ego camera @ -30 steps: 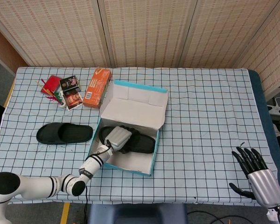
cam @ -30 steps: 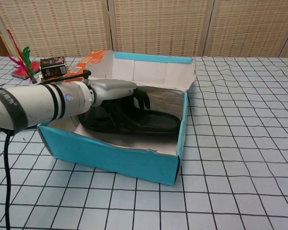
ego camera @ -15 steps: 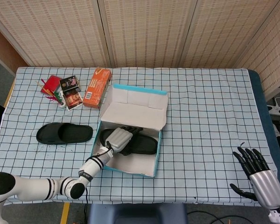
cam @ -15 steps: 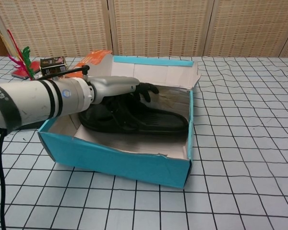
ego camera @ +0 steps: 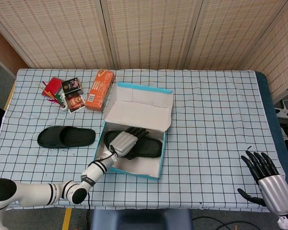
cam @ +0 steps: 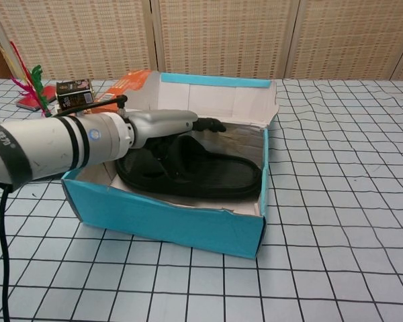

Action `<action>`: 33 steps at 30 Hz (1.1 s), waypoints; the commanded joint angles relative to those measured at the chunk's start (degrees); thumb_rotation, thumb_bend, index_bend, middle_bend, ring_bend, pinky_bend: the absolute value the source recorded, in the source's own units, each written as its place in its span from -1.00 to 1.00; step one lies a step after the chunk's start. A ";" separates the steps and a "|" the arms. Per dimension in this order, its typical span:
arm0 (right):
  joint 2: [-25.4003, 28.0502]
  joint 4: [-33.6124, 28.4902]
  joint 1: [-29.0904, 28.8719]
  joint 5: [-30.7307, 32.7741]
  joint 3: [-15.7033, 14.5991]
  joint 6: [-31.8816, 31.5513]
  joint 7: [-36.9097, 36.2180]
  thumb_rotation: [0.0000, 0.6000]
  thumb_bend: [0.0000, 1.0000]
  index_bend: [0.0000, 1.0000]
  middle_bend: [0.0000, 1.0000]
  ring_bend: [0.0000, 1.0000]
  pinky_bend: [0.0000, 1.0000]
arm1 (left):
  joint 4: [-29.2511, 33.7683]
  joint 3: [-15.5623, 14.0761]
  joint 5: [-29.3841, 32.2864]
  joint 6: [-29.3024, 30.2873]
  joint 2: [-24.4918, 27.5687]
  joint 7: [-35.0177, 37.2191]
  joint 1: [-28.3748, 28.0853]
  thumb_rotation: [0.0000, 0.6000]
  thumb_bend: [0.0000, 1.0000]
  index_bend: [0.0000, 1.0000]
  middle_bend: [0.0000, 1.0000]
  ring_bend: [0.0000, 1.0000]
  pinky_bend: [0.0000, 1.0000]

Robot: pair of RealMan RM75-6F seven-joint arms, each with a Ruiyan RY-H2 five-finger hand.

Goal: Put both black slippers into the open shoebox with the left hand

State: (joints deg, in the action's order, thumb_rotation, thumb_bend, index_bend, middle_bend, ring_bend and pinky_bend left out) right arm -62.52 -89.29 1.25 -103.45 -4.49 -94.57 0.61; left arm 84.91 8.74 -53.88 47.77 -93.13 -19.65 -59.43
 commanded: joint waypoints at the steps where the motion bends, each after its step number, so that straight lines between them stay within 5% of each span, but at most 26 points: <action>1: -0.05 -0.01 -0.06 0.00 -0.02 0.17 0.10 0.59 -0.76 -1.00 -1.00 -1.00 -1.00 | 0.86 -0.23 -2.29 2.09 0.54 -0.57 0.93 1.00 -0.38 -1.00 -1.00 -1.00 -1.00; 15: 0.07 0.02 0.02 -0.62 -0.21 -0.19 -0.06 0.58 -0.76 -1.00 -1.00 -1.00 -1.00 | 10.73 3.34 -1.55 11.69 11.58 -4.19 5.69 1.00 -0.37 -1.00 -1.00 -1.00 -1.00; 26: -0.04 -0.09 0.19 -1.42 -0.48 -0.57 0.20 0.58 -0.76 -1.00 -1.00 -1.00 -1.00 | 11.02 -1.48 5.81 4.05 24.65 1.77 12.52 1.00 -0.38 -1.00 -1.00 -1.00 -1.00; 33: -0.56 -0.33 0.01 -1.55 -0.55 0.16 1.31 0.58 -0.76 -1.00 -1.00 -1.00 -1.00 | 4.40 -5.77 5.95 0.28 21.97 1.46 14.23 1.00 -0.41 -1.00 -1.00 -1.00 -1.00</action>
State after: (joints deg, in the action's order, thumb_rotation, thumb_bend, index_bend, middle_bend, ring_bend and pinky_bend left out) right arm -63.06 -89.60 1.27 -104.99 -5.03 -94.43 1.90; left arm 91.38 3.98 -47.97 49.21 -69.78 -18.40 -45.83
